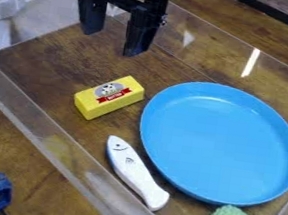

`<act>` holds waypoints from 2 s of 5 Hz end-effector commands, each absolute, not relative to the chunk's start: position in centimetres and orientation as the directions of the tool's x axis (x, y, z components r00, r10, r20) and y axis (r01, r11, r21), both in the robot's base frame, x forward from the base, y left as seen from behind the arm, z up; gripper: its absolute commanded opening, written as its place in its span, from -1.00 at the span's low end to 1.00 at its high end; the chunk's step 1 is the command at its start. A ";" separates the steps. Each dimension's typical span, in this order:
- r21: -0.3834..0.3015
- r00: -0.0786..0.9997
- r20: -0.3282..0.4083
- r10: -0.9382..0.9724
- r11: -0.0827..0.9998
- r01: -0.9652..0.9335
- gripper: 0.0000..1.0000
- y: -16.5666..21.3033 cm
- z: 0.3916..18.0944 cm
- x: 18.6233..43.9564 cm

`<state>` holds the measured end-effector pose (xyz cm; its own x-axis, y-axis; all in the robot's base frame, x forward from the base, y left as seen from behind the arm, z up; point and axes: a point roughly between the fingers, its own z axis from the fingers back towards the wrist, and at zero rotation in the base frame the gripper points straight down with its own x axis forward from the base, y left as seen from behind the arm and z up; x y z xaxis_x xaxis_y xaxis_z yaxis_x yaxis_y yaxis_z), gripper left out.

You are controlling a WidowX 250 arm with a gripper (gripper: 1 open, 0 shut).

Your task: Put the yellow brick in the blue tray

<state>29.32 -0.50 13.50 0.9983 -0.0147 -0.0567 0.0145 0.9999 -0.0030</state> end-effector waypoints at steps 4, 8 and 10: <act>0.003 0.964 -0.048 -0.261 0.965 0.261 1.00 -0.9 8.3 29.6; 0.004 0.944 0.002 -0.329 0.944 0.329 1.00 -0.4 6.5 30.7; 0.003 0.947 0.007 -0.321 0.947 0.321 1.00 0.1 6.5 30.7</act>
